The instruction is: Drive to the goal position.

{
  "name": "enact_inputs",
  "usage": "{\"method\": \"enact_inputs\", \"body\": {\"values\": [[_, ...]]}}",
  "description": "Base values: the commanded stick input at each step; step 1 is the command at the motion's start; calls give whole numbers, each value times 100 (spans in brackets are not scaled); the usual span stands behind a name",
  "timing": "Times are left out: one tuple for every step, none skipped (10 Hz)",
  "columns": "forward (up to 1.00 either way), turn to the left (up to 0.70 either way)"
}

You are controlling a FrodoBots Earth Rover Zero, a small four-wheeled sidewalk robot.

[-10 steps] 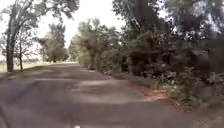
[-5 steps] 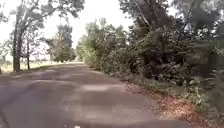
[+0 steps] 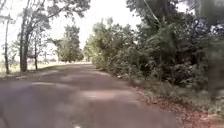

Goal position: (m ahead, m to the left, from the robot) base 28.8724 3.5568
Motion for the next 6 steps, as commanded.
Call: {"method": "enact_inputs", "body": {"values": [[100,-12],[100,-14],[100,-14],[100,-14],[100,-13],[100,-7]]}}
